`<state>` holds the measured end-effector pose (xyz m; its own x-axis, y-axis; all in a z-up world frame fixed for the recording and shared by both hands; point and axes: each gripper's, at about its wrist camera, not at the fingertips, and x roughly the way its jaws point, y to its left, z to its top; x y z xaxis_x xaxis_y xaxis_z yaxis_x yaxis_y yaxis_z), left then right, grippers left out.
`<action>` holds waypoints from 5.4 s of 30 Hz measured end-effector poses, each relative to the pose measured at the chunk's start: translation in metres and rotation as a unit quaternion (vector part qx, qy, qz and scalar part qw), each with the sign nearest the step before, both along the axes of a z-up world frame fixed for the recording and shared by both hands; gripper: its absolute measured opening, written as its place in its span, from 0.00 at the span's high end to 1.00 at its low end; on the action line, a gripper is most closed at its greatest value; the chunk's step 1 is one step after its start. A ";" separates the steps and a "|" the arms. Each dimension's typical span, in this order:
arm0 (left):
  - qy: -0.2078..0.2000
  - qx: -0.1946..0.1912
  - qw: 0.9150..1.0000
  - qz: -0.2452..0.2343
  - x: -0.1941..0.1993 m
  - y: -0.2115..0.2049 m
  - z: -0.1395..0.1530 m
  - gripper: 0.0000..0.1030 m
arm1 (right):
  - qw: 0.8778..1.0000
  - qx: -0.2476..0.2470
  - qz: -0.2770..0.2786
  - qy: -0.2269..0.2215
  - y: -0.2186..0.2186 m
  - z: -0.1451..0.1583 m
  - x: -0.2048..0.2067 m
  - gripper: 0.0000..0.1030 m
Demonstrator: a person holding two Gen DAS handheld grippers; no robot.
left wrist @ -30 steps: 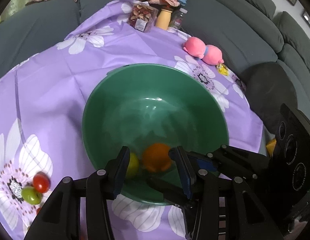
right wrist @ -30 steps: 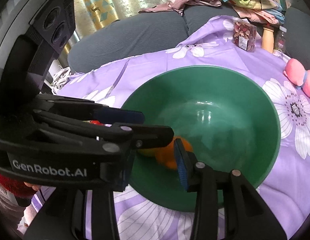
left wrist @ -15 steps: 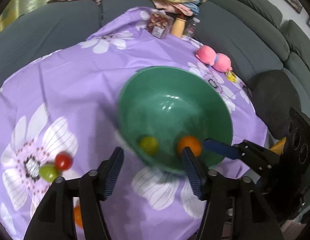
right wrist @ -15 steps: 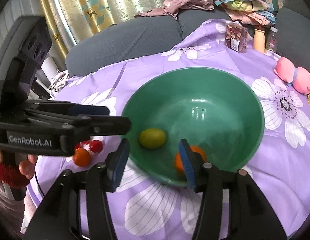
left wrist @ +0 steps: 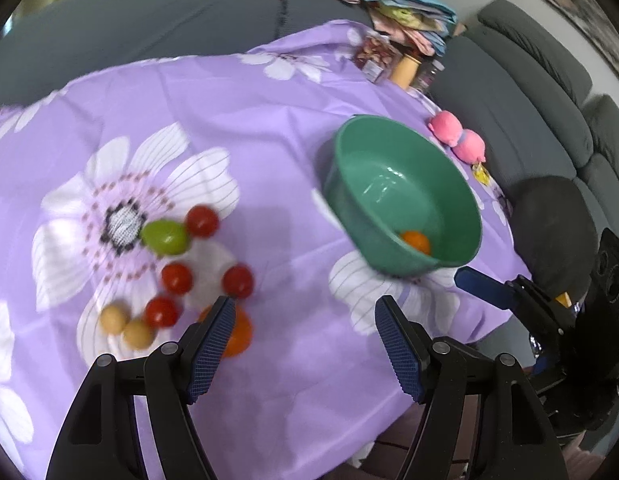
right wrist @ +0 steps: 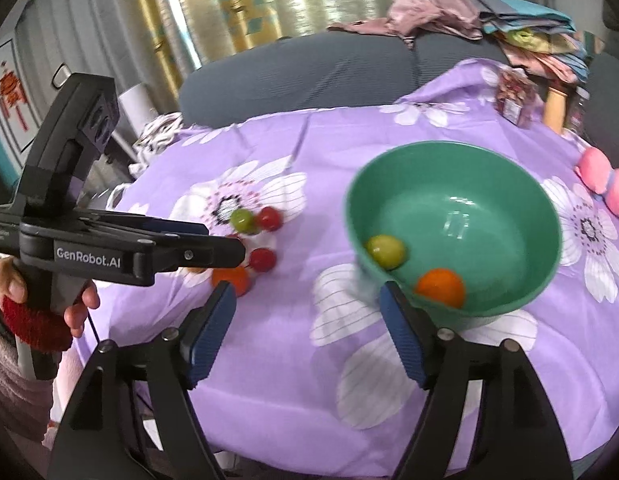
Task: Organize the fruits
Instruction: 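Move the right tool back toward the remaining orange, then grasp the remaining orange with the right gripper, then carry the orange over the green bowl and open the right gripper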
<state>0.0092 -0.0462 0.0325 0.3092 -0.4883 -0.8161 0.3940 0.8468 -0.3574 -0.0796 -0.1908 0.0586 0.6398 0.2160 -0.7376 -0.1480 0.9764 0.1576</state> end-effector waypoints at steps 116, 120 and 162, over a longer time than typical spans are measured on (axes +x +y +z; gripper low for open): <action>0.041 -0.027 0.999 -0.018 0.015 0.035 -0.064 0.58 | 0.990 0.014 0.101 0.100 0.081 -0.080 0.072 0.59; 0.032 -0.022 0.999 -0.020 0.010 0.032 -0.055 0.58 | 0.991 0.014 0.100 0.089 0.079 -0.072 0.066 0.59; -0.089 0.024 0.990 -0.106 0.001 -0.073 0.034 0.58 | 0.998 0.021 0.028 -0.052 -0.009 0.005 0.033 0.59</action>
<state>0.0100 -0.1192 0.0662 0.3441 -0.5198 -0.7819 0.6180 0.7524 -0.2282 -0.0465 -0.2003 0.0632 0.6983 0.2829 -0.6575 -0.2205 0.9589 0.1784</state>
